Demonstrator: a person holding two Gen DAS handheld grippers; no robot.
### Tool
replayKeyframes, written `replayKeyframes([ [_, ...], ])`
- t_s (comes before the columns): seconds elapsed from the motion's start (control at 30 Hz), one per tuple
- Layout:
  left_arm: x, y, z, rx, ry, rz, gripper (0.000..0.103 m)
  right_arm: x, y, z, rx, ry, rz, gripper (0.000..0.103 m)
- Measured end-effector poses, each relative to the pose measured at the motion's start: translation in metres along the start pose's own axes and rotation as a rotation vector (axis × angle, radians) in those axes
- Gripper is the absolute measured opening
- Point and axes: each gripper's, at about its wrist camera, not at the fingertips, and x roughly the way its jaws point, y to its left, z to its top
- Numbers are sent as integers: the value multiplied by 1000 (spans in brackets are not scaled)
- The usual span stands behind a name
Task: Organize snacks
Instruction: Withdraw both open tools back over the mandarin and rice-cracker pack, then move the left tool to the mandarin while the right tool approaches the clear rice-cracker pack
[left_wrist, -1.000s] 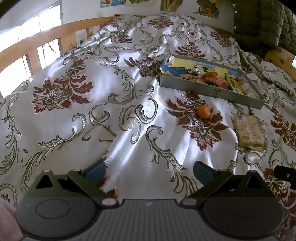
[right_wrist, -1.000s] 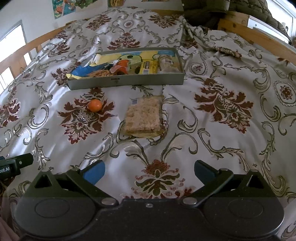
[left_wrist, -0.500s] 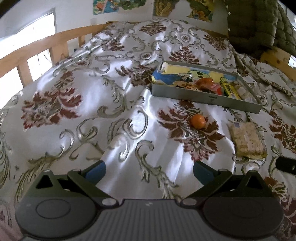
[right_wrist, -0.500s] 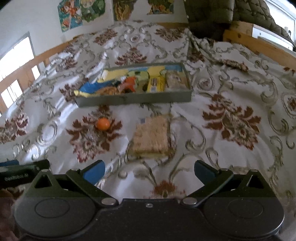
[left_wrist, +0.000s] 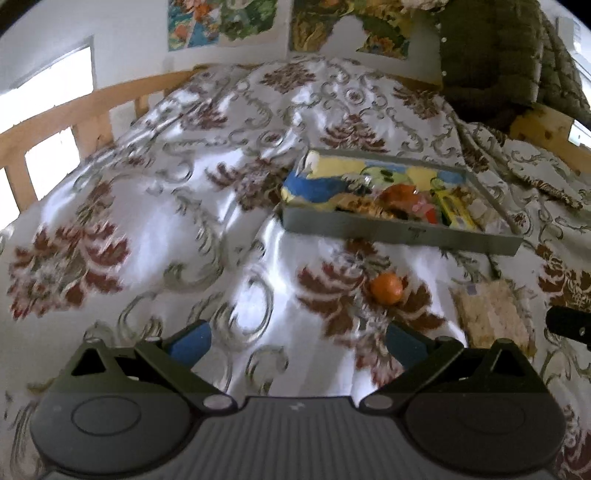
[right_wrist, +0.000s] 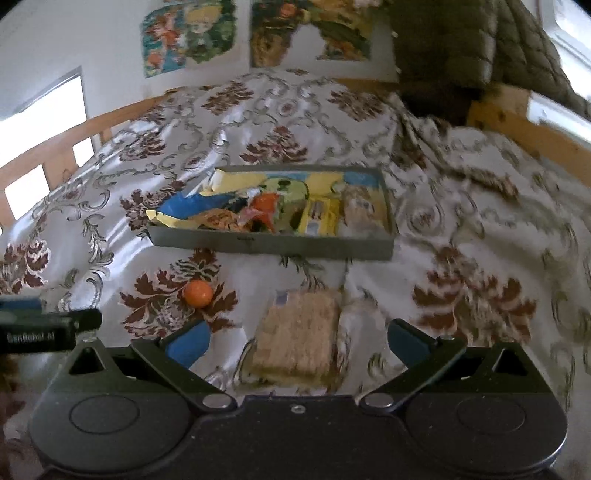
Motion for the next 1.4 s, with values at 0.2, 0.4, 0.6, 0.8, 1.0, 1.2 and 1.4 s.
replayKeyframes([
  [0.2,26,-12,11,93,-42,-29,103,26,-10,7,-45,-2,-1,102],
  [0.4,49,-22,19,194,-92,-123,103,46,-20,9,2,44,87,102],
  [0.6,76,-30,28,262,-101,-184,103,65,-14,5,-6,100,128,97],
  [0.8,97,-27,34,226,-83,-211,103,81,-7,5,-24,108,158,96],
  [1.0,109,-26,32,209,-55,-245,103,103,-10,4,-8,155,132,93],
  [1.2,110,-31,26,244,-46,-327,103,114,-16,-4,24,211,117,93],
  [1.4,116,-45,23,316,-28,-379,98,116,-11,-8,9,210,135,94],
])
